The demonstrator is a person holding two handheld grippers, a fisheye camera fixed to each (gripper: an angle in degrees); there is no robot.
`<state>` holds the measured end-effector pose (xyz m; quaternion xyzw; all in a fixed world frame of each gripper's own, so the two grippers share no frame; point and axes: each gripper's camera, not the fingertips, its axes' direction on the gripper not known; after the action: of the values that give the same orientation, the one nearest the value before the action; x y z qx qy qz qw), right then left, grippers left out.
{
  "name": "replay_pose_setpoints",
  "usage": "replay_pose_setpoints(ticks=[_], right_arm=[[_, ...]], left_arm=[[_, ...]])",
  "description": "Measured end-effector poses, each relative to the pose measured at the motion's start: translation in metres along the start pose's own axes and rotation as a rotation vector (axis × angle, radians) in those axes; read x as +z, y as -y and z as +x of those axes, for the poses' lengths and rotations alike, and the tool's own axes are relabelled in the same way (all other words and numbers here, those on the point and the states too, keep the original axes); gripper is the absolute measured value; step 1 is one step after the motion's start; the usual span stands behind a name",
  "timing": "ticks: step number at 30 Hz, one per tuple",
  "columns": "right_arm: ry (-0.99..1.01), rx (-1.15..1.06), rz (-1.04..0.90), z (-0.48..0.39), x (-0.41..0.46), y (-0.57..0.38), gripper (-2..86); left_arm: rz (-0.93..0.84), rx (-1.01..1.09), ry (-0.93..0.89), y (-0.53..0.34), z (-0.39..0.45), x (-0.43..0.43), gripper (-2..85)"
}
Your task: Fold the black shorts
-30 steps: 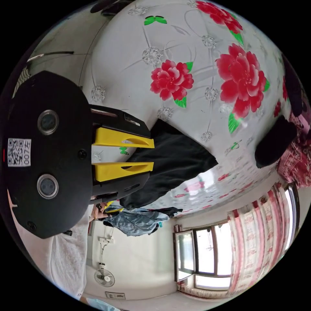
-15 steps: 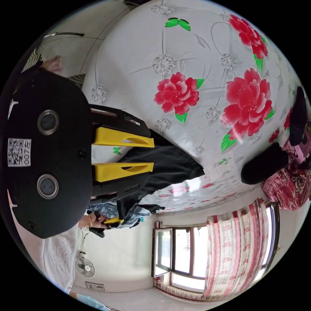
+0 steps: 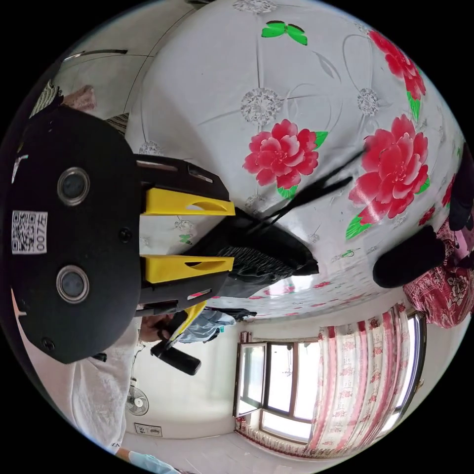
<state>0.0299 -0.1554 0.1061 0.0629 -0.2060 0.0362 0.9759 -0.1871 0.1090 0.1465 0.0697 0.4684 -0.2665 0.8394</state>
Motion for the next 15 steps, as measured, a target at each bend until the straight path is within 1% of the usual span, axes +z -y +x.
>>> replay_pose_setpoints(ticks=[1, 3, 4, 5, 6, 9, 11, 12, 15], right_arm=[[0.0, 0.041, 0.024, 0.013, -0.01, -0.006, 9.4], [0.009, 0.233, 0.084, 0.07, -0.04, -0.04, 10.1], [0.02, 0.287, 0.09, 0.086, -0.044, -0.051, 10.3], [0.062, 0.407, 0.098, 0.118, -0.05, -0.076, 10.6], [0.147, 0.517, 0.106, 0.145, -0.05, -0.1, 10.7], [0.345, 0.719, 0.148, 0.191, -0.032, -0.149, 10.8], [0.43, 0.781, 0.152, 0.205, -0.013, -0.162, 10.4], [0.457, 0.803, 0.188, 0.211, -0.008, -0.167, 10.0], [0.533, 0.799, 0.208, 0.217, 0.008, -0.161, 8.5]], left_arm=[[-0.009, 0.004, -0.002, -0.001, -0.002, -0.001, 13.0], [-0.044, 0.013, -0.027, -0.005, -0.011, -0.005, 13.9], [-0.049, 0.016, -0.038, -0.005, -0.013, -0.006, 14.0], [-0.059, 0.026, -0.064, -0.006, -0.017, -0.008, 14.2], [-0.07, 0.035, -0.083, -0.005, -0.02, -0.008, 14.5], [-0.108, 0.061, -0.105, 0.003, -0.022, -0.002, 15.7], [-0.129, 0.082, -0.109, 0.008, -0.019, 0.004, 16.4], [-0.14, 0.087, -0.104, 0.011, -0.018, 0.006, 16.5], [-0.159, 0.077, -0.127, 0.018, -0.022, 0.013, 15.5]])
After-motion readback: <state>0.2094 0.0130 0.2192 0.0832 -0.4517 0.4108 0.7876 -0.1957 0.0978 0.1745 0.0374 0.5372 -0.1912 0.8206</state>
